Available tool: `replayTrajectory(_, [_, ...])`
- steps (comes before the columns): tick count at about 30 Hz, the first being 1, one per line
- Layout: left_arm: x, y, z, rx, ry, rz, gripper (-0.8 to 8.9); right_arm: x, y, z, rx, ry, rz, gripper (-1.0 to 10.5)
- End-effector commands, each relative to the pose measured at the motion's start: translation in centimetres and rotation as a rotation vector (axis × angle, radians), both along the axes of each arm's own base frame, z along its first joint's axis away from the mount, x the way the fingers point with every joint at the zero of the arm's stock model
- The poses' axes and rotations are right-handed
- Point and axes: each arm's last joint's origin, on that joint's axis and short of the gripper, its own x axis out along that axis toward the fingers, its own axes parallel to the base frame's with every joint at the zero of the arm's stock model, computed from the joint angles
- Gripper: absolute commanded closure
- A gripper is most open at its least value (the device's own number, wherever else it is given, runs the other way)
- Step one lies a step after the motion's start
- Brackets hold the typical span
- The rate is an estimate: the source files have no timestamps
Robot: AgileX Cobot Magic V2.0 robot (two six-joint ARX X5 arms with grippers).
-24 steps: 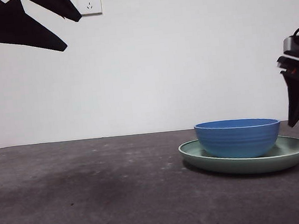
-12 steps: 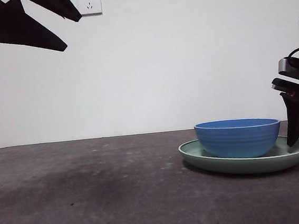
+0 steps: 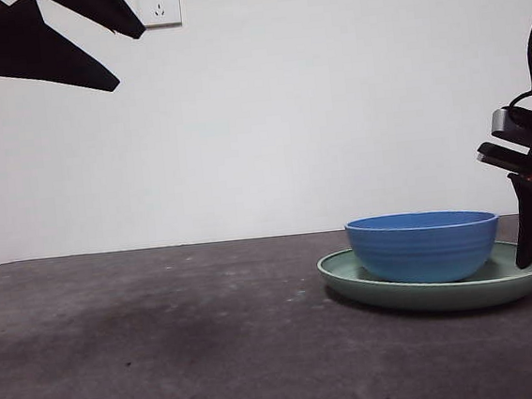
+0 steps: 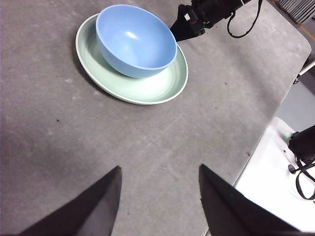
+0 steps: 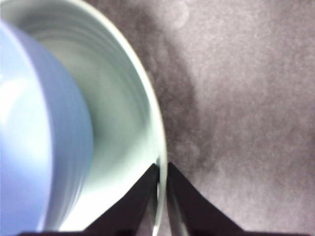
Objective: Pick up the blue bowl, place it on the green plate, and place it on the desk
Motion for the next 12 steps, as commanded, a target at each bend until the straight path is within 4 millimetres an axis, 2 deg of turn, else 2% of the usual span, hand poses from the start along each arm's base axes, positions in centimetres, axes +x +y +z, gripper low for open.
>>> replayTrajectory(1, [0.0, -0.2, 0.2, -0.005, -0.009, -0.014, 5.65, 0.5, -0.1, 0.1, 0.009, -0.005, -0.015, 9.4])
replayTrajectory(6, [0.0, -0.2, 0.1, 0.002, 0.002, -0.014, 5.65, 0.3, 0.0, 1.4, 0.035, -0.049, -0.016, 9.4])
replayTrajectory(12, [0.0, -0.2, 0.1, 0.003, 0.003, -0.014, 5.65, -0.4, 0.2, 4.2, 0.092, -0.134, -0.024, 9.4])
